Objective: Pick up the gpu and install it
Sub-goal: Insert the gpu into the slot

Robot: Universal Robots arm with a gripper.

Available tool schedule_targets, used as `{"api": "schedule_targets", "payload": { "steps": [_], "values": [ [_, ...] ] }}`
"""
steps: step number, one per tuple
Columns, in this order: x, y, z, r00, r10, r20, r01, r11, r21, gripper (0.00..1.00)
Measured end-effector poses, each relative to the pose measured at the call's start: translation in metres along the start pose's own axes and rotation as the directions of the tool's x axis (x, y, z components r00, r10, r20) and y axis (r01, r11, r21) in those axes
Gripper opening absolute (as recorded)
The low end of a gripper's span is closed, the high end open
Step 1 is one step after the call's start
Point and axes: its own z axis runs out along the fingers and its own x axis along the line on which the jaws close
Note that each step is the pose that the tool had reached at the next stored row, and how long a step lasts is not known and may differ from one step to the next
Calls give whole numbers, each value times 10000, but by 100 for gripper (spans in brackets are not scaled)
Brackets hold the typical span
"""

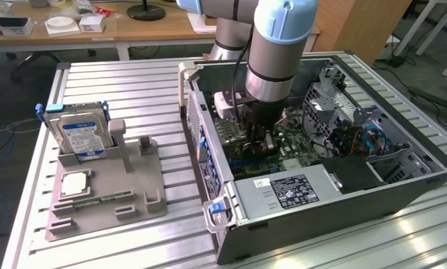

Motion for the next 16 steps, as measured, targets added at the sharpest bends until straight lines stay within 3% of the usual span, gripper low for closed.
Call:
{"api": "schedule_targets", "payload": {
  "steps": [16],
  "values": [
    [1, 15, -15, 10000, 69, -4, -69, 10000, 2, 27]
  ]
}}
